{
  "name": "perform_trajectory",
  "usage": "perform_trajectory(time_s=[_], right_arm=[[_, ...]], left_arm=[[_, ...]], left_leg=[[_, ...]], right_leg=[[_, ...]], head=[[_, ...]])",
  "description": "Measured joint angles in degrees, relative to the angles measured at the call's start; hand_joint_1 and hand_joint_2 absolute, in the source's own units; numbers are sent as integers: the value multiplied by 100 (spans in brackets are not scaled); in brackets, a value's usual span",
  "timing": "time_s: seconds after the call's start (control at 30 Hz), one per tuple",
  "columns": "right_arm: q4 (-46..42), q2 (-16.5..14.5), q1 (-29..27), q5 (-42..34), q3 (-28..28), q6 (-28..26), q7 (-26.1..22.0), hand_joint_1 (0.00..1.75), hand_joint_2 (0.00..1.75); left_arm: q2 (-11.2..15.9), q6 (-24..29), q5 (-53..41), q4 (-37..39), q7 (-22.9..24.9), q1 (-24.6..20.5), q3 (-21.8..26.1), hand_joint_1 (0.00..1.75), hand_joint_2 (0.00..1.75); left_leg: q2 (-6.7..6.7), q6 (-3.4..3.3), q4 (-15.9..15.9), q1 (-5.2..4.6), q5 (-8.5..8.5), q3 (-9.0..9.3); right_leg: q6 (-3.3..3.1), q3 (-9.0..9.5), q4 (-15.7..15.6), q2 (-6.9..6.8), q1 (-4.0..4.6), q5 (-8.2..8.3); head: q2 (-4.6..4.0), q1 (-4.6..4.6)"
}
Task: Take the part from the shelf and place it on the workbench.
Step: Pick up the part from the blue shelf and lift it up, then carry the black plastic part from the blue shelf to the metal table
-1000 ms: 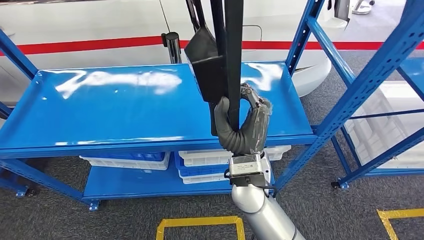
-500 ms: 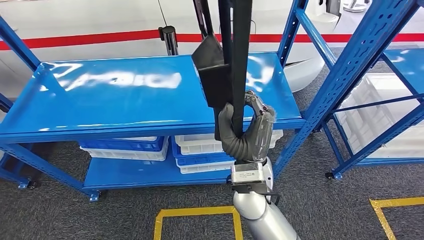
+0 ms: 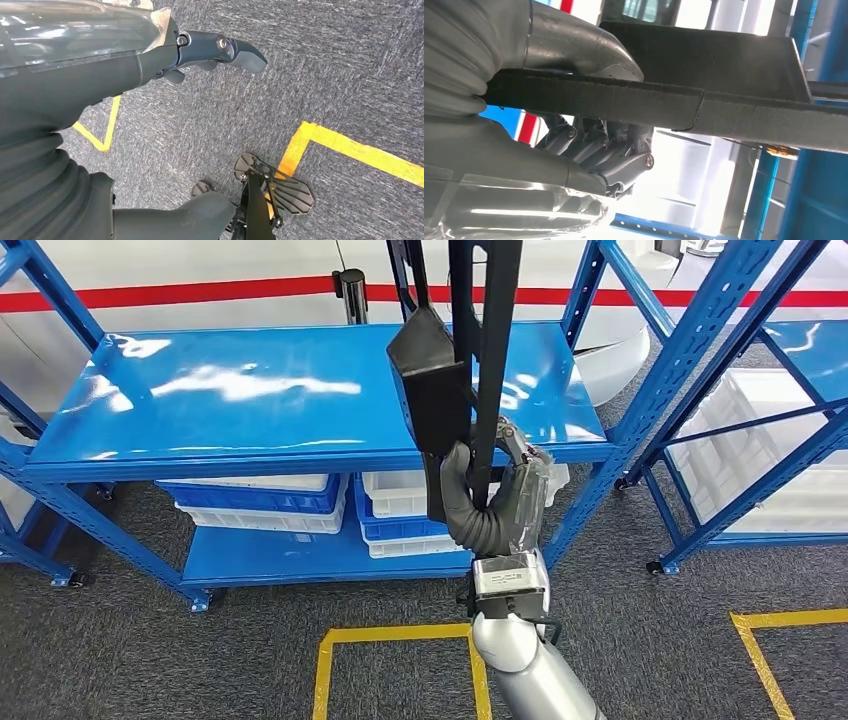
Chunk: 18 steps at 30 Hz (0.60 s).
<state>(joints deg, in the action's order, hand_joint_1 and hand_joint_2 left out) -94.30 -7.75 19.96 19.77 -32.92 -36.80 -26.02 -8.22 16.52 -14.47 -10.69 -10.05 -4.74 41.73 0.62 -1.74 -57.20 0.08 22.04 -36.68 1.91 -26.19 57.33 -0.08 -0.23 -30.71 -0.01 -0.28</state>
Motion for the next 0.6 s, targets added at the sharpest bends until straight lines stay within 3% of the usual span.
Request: perform_trajectory(time_s=[0.03, 0.1, 0.13, 0.17, 0.23, 0.27, 0.3, 0.33, 0.37, 0.4, 0.43, 0.5, 0.6], right_arm=[[8, -17, 1, -9, 7, 7, -21, 175, 175], [33, -45, -9, -22, 24, 25, -58, 175, 175], [46, -57, -14, -25, 29, 34, -67, 175, 175], [60, -76, -19, -26, 33, 42, -70, 175, 175], [80, -114, -26, -27, 38, 53, -71, 175, 175], [88, -123, -31, -28, 40, 56, -72, 175, 175], [99, -126, -38, -29, 44, 57, -72, 175, 175], [110, -126, -43, -29, 48, 58, -72, 175, 175], [120, -127, -46, -30, 51, 60, -72, 175, 175], [127, -129, -47, -31, 56, 66, -71, 175, 175], [129, -133, -46, -33, 61, 72, -71, 175, 175], [131, -151, -42, -38, 74, 85, -69, 175, 175], [148, -196, -23, -55, 103, 96, -64, 175, 175]], left_arm=[[0, 13, 6, 0, -3, 1, 4, 0, 175], [5, 35, 24, 1, -8, 12, 14, 0, 175], [9, 38, 32, 2, -8, 18, 16, 0, 175], [14, 41, 40, 3, -9, 27, 17, 0, 175], [17, 42, 49, 4, -9, 38, 17, 0, 175], [17, 42, 50, 4, -9, 42, 17, 0, 175], [17, 42, 51, 4, -9, 43, 17, 0, 175], [17, 43, 51, 4, -9, 43, 17, 0, 175], [18, 45, 51, 4, -9, 43, 17, 0, 175], [19, 48, 52, 4, -13, 41, 17, 0, 175], [19, 52, 51, 3, -16, 37, 16, 0, 175], [20, 60, 51, 3, -25, 26, 15, 0, 175], [20, 86, 43, 4, -18, 16, 14, 0, 175]], left_leg=[[2, 32, -3, -2, -49, -25], [-12, 98, -11, 18, -104, -75], [-27, 131, -80, 33, 5, -120], [-42, 164, -240, 47, 216, -185], [-54, 230, -904, 76, 823, -361], [-54, 259, -1283, 87, 1028, -433], [-54, 282, -1579, 99, 1088, -455], [-53, 298, -1703, 114, 1014, -402], [-53, 306, -1622, 131, 856, -254], [-55, 311, -1346, 150, 698, 0], [-64, 313, -988, 165, 643, 267], [-91, 299, -336, 165, 735, 723], [-106, 188, -54, 102, 811, 830]], right_leg=[[-30, 60, -158, 5, 23, -53], [-100, -21, -201, 3, -9, -10], [-163, -65, -200, -4, -37, 47], [-221, -113, -206, -12, -68, 115], [-291, -244, -197, -18, -74, 258], [-290, -324, -185, -20, -67, 320], [-281, -415, -163, -23, -63, 379], [-264, -505, -132, -25, -64, 426], [-246, -594, -91, -26, -68, 463], [-221, -681, -39, -25, -72, 496], [-196, -748, 7, -22, -75, 520], [-141, -831, 75, -17, -61, 560], [-26, -869, 69, -26, -44, 676]], head=[[0, -3], [-1, -11], [-1, -16], [-1, -33], [-1, -61], [-1, -68], [-1, -68], [-1, -69], [-1, -68], [-1, -70], [-1, -70], [-1, -69], [-1, -64]])
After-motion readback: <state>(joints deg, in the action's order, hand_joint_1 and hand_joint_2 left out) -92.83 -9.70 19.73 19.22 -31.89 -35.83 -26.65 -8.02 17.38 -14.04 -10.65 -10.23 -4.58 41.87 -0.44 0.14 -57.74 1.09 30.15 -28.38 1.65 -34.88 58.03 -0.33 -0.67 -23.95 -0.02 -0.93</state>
